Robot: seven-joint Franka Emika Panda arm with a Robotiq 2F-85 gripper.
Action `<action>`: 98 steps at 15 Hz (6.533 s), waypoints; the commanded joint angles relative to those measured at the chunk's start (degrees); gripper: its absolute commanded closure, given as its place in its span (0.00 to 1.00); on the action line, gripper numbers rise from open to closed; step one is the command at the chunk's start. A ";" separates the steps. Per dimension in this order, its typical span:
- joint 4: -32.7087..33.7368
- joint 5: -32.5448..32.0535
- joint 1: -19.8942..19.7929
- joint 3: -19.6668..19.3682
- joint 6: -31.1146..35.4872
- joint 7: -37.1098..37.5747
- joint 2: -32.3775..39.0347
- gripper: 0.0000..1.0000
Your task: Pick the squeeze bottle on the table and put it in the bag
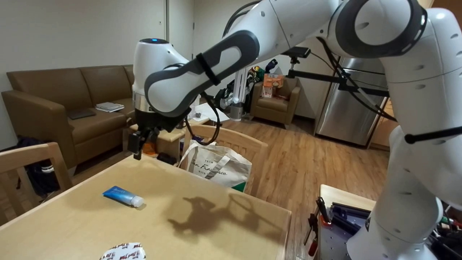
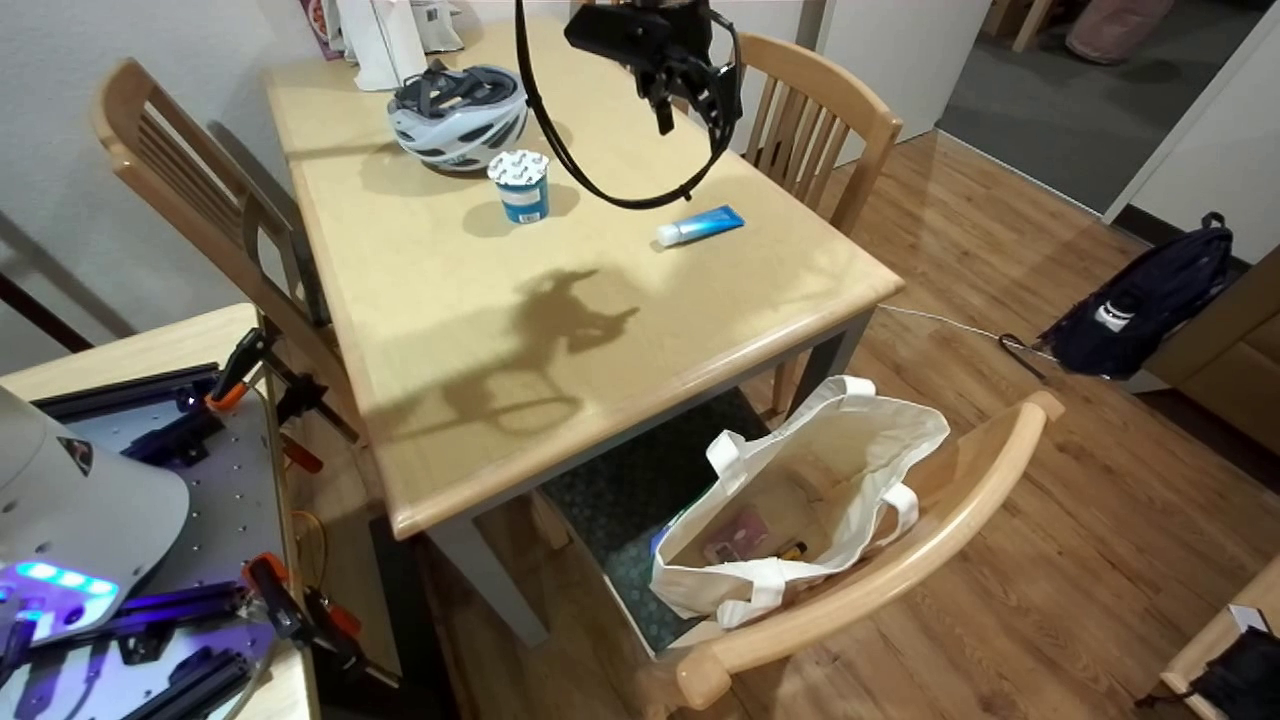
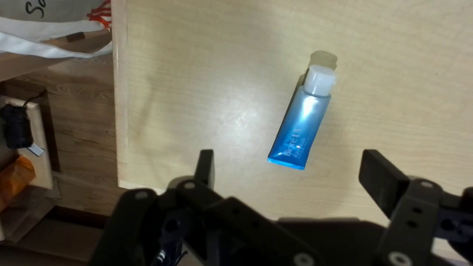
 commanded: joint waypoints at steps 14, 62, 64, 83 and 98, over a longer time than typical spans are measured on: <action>9.68 11.69 -4.70 7.41 -3.29 -15.42 12.38 0.00; 16.48 4.40 7.76 -2.85 -1.30 11.20 24.50 0.46; 17.26 4.73 7.21 -2.80 -2.26 10.86 24.56 0.34; 19.19 -3.40 4.33 -1.31 -3.52 -7.76 20.62 0.00; 17.85 -0.89 -3.04 5.96 2.79 -25.12 23.82 0.00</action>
